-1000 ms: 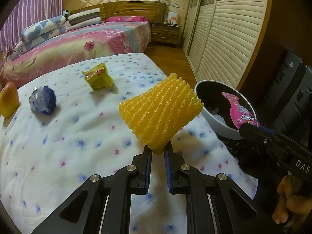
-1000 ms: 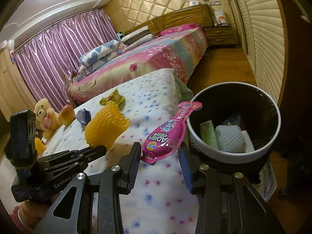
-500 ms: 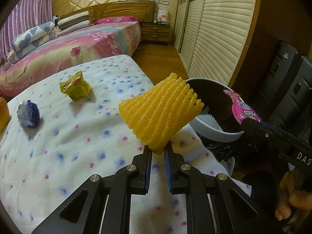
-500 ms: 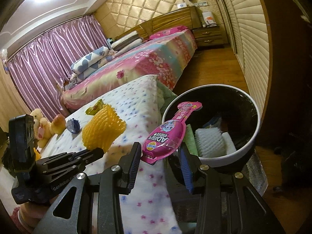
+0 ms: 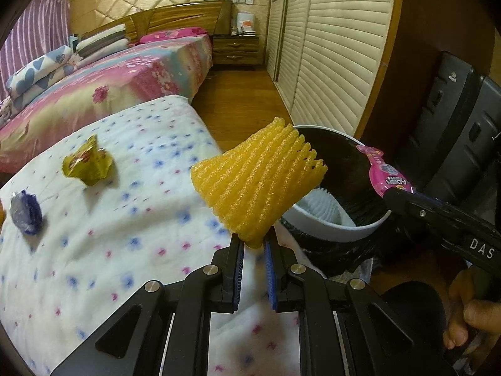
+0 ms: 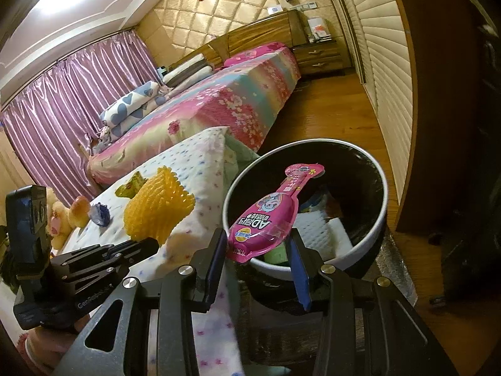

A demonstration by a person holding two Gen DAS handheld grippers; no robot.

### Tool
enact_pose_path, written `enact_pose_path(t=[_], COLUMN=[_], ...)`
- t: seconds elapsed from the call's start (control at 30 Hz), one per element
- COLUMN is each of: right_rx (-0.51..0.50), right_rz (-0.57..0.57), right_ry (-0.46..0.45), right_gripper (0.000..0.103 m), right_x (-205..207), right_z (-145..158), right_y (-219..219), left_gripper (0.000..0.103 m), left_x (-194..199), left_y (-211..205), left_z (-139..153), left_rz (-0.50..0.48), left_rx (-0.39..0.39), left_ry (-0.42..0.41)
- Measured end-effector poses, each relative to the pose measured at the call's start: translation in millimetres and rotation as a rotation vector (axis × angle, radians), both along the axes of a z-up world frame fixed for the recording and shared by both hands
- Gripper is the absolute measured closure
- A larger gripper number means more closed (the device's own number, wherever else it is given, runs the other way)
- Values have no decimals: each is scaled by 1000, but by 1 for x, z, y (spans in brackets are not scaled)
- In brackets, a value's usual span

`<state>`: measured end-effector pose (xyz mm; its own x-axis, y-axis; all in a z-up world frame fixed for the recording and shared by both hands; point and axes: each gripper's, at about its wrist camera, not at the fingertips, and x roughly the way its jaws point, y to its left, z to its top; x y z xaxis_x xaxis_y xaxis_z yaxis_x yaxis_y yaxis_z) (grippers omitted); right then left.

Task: Collect trash
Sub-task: 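Carry the pink wrapper and yellow foam sleeve over the trash bin with both tools, then open both tools to drop the pink wrapper and yellow foam sleeve into the bin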

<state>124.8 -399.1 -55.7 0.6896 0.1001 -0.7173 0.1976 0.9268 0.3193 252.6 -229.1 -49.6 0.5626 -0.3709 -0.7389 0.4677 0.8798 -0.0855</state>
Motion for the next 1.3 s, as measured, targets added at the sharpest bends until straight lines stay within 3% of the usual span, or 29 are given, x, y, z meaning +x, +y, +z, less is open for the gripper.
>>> enact_pose_path(t=[1.3], right_rx=[7], right_rz=[-47], right_ry=[51], right_gripper=[63], right_x=[36], right_z=[-18], right_y=[-40], left_gripper=[90], left_x=[50], left_y=[-66], left_z=[-11], left_rz=[-37], left_rx=[60], left_ry=[19])
